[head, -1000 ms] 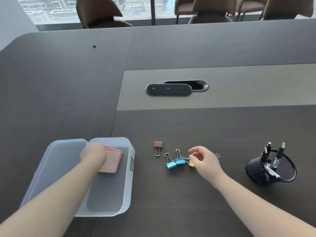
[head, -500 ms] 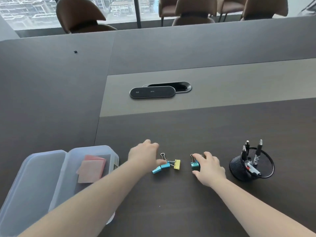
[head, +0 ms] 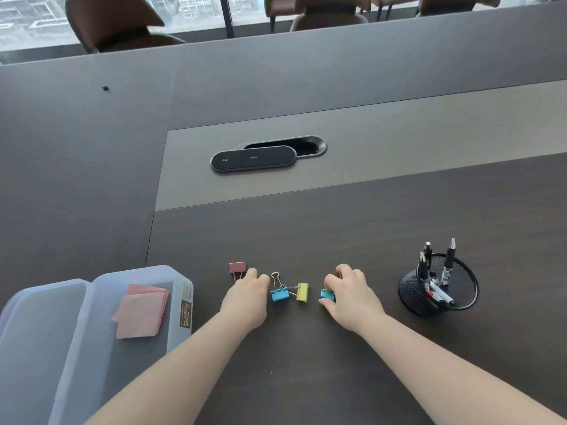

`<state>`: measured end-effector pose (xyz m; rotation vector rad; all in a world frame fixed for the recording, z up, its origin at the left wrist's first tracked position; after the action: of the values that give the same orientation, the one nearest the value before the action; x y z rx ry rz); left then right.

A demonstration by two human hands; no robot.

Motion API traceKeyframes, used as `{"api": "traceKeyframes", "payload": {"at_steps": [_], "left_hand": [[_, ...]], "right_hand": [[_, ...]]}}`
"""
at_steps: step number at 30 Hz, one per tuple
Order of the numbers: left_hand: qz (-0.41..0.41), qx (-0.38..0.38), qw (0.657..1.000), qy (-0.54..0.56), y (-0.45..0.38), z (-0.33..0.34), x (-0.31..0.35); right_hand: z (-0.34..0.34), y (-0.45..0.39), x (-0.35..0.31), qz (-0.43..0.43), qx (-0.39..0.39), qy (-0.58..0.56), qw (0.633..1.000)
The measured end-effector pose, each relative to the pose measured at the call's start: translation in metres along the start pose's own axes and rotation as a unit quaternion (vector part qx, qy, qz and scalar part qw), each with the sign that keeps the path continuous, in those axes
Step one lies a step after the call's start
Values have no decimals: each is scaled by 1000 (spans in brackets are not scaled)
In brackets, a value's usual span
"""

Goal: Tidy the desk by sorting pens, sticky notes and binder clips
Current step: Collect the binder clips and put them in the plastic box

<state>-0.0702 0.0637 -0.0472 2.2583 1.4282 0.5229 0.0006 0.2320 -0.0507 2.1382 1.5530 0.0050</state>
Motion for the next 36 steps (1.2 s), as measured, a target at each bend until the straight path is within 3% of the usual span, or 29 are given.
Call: {"api": "traceKeyframes", "payload": {"at_steps": [8,15,17,20,24,29,36], "left_hand": [[-40,66,991,111,5,-8,-5],[-24,176,962,209,7,-28,4],[-3,168,968,184,5,-24,14],[28,97,990,98,-2,-2,29],[36,85,992,83,-7,7,33],[38,92,991,95,-13,4,28],[7,82,994,71,-12,-5,17]], "right_hand": [[-1,1,-10,-49,42,-60,996],[-37,7,19,24,171,-272,947],[-44,10,35,66,198,-299,931],[-46,12,49,94,197,-326,920],[-49,15,46,71,205,-287,933],[-18,6,32,63,68,-98,991],[-6,-8,6,48,-4,-23,999]]}}
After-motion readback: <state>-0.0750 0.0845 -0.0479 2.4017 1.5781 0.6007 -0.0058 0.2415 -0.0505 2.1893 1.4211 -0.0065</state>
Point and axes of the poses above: each hand's wrist, its own y-axis away from the middle knuckle, its own z-axis out of the palm, x = y × z, the point moved 10 cm from there along -y, towards the middle knuckle
